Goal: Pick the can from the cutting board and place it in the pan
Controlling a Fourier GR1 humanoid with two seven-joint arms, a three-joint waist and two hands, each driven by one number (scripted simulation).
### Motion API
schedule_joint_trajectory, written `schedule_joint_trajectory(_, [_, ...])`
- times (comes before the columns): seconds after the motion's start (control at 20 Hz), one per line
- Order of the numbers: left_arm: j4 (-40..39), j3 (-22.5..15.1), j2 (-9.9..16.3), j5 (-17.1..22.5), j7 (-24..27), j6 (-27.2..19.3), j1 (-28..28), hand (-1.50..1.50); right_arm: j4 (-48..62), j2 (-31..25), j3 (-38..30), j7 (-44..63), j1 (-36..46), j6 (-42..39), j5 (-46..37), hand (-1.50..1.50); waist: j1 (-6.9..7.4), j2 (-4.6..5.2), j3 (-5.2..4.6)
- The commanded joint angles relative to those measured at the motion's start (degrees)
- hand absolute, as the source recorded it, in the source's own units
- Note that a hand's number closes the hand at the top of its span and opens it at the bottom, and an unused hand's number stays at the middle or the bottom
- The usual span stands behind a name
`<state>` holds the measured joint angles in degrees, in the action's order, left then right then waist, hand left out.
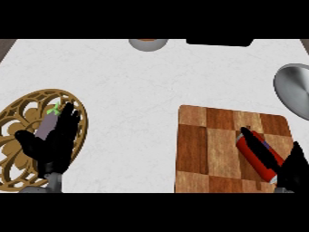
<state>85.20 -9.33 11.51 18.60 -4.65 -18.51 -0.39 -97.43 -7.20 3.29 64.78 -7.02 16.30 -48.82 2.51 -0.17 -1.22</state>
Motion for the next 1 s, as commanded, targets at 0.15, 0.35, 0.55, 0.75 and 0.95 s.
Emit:
schedule_joint_trajectory(0.15, [-1.9, -1.3, -0.6, -0.1, -1.0, 0.3, 4.4, 0.0, -1.7, 3.4, 3.0, 19.1, 10.4, -17.2, -1.3, -1.5, -0.46, 0.32, 0.95])
schedule_joint_trajectory(0.35, [0.4, 0.2, 0.0, 0.8, -3.9, -0.5, 3.5, 0.0, -0.8, 5.2, 2.3, 20.4, 14.1, -17.5, -6.4, -1.5, -1.53, 0.16, 1.12])
schedule_joint_trajectory(0.55, [-3.0, -0.1, -1.6, 0.3, -0.4, 0.6, 4.0, 0.0, -0.9, 7.1, 0.4, 20.4, 17.6, -21.0, -8.8, -1.5, -2.33, 0.15, 1.08])
schedule_joint_trajectory(0.75, [-4.8, 0.0, -2.3, 0.3, 1.7, 1.7, 5.4, 0.0, 5.1, 7.2, -2.4, 18.6, 21.4, -19.1, -10.5, -1.5, -1.77, 0.41, 1.12])
schedule_joint_trajectory(0.95, [-1.7, 0.3, -1.2, -0.1, -1.1, 0.7, 4.5, 0.0, 5.9, 7.2, -2.2, 18.3, 18.3, -19.8, -9.9, -1.5, -1.97, 0.27, 1.19])
